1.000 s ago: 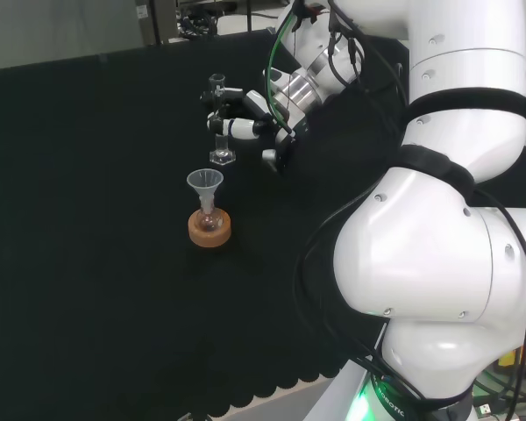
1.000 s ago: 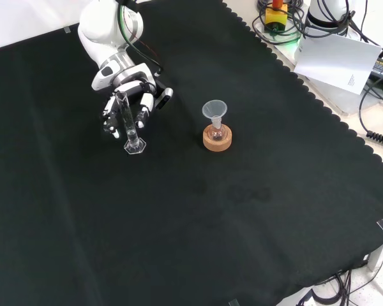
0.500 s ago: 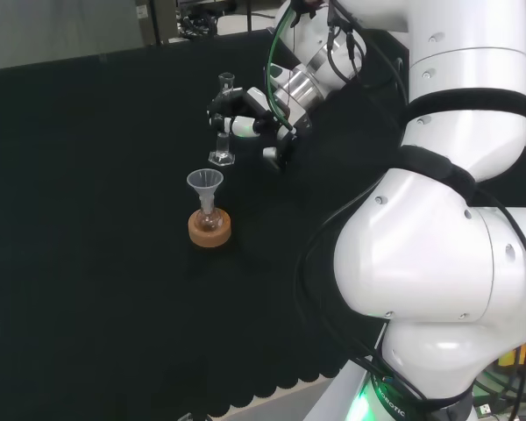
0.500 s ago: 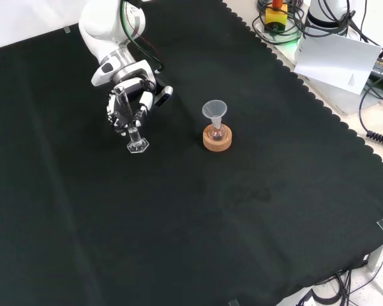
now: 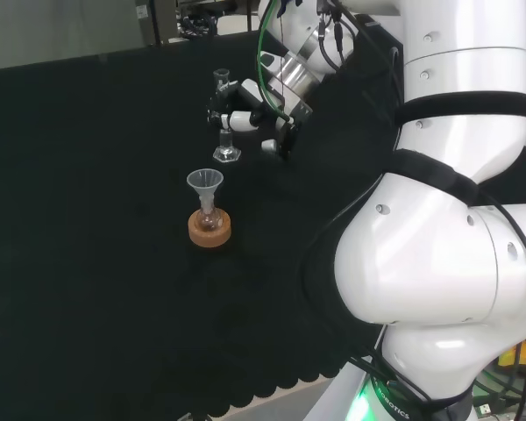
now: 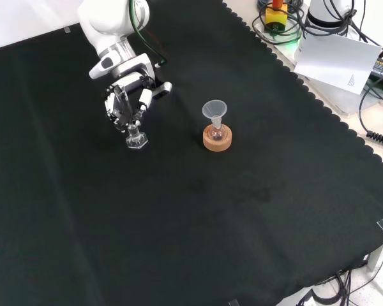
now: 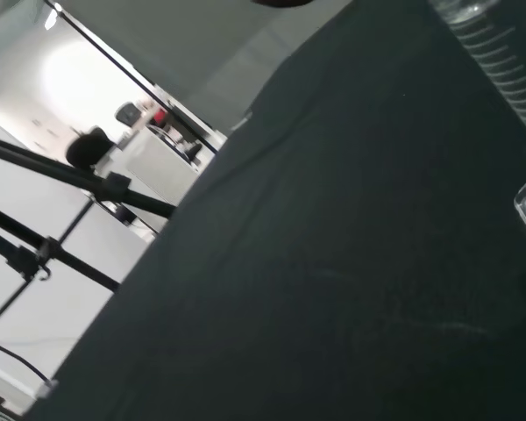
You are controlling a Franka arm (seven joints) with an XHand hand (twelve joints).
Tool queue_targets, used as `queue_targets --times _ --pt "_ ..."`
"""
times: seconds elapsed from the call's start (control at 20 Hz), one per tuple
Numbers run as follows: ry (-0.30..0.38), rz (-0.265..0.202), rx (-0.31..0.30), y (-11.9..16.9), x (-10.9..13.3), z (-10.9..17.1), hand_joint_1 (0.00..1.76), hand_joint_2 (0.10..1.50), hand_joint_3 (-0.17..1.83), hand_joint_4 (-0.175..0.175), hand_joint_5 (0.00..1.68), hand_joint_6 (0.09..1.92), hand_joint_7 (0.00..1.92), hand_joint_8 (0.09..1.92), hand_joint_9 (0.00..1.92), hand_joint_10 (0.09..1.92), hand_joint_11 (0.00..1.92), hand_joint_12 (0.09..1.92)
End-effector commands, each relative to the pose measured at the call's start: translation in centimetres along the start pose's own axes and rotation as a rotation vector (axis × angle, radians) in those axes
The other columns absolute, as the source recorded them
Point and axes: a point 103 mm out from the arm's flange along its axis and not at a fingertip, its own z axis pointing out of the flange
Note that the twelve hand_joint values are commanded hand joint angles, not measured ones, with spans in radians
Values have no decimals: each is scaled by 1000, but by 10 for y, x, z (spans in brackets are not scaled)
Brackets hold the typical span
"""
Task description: Pick up the graduated cylinder.
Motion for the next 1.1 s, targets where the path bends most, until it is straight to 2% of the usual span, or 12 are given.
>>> queue_targets --times 0.05,0.65,1.1 --pt "-125 -5 48 -11 8 -19 1268 1091 -3 -175 1024 928 1046 922 1429 87 1259 759" --pt "-275 12 92 -63 50 -55 1274 1074 -3 -175 1059 873 1084 863 1463 87 1285 735" --pt "-350 36 139 -112 75 -73 1275 1070 -3 -175 1067 862 1092 850 1473 87 1295 729"
